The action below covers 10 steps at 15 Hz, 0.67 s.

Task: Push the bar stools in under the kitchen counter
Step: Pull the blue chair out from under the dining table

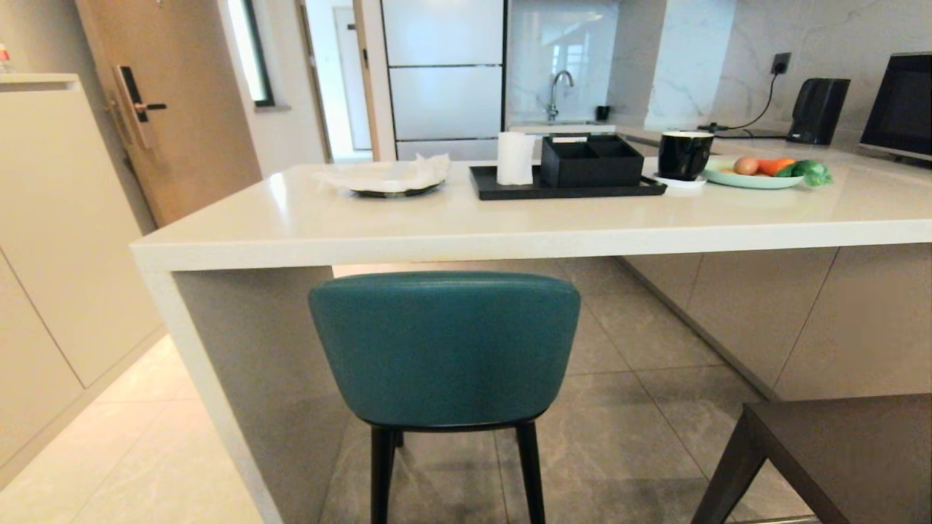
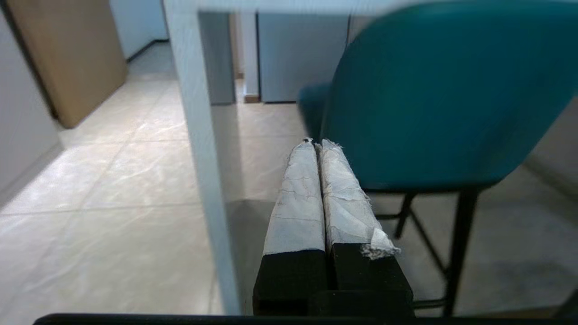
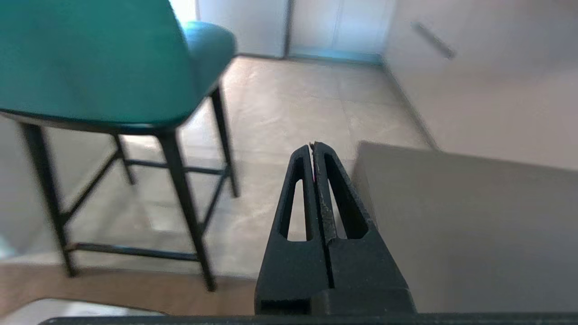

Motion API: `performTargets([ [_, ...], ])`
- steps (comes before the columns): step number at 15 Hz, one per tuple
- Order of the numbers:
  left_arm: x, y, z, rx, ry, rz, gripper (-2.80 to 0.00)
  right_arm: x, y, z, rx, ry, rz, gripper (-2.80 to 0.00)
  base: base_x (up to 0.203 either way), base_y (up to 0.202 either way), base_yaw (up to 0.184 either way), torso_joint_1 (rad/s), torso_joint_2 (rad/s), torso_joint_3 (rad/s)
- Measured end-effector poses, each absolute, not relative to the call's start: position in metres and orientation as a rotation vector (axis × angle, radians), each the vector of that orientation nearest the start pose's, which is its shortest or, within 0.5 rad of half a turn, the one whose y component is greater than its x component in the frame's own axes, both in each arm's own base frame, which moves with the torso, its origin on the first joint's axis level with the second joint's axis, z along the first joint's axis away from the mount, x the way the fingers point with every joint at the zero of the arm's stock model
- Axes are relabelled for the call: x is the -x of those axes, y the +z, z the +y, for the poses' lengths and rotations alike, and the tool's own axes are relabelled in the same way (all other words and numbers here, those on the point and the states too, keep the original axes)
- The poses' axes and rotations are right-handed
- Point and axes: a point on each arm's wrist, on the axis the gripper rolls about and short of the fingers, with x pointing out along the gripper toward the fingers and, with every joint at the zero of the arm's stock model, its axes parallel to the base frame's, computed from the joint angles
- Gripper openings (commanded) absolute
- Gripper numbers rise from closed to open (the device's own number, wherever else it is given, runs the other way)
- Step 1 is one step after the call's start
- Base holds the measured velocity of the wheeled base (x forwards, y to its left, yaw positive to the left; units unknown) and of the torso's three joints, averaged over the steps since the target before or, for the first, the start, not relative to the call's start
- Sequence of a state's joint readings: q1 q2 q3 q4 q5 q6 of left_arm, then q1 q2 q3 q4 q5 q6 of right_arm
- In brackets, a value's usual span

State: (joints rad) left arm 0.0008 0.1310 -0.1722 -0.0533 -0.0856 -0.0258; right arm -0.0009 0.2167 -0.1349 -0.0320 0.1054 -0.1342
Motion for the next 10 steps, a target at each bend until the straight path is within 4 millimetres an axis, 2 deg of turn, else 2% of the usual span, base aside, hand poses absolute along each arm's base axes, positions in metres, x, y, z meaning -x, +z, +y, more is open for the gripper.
performTargets([
  [2,0.001,0.162,-0.002,0.054,-0.101,-0.057,-2.8,-0.016,0.149,0.003,0.118,0.132,0.071,-2.8,0.0,0.0,0.0,0.0,0.0,0.0],
  [5,-0.071,0.193,-0.003,0.083,-0.114,0.024,-2.8,-0.086,0.178,0.005,0.103,0.157,0.101,-2.8,0.0,0.0,0.0,0.0,0.0,0.0],
  [7,-0.126,0.194,-0.003,0.095,-0.137,0.064,-2.8,-0.137,0.181,0.012,0.083,0.181,0.101,-2.8,0.0,0.0,0.0,0.0,0.0,0.0],
  [10,-0.197,0.172,-0.003,0.103,-0.181,0.096,-2.8,-0.198,0.169,0.042,0.03,0.25,0.068,-2.8,0.0,0.0,0.0,0.0,0.0,0.0],
])
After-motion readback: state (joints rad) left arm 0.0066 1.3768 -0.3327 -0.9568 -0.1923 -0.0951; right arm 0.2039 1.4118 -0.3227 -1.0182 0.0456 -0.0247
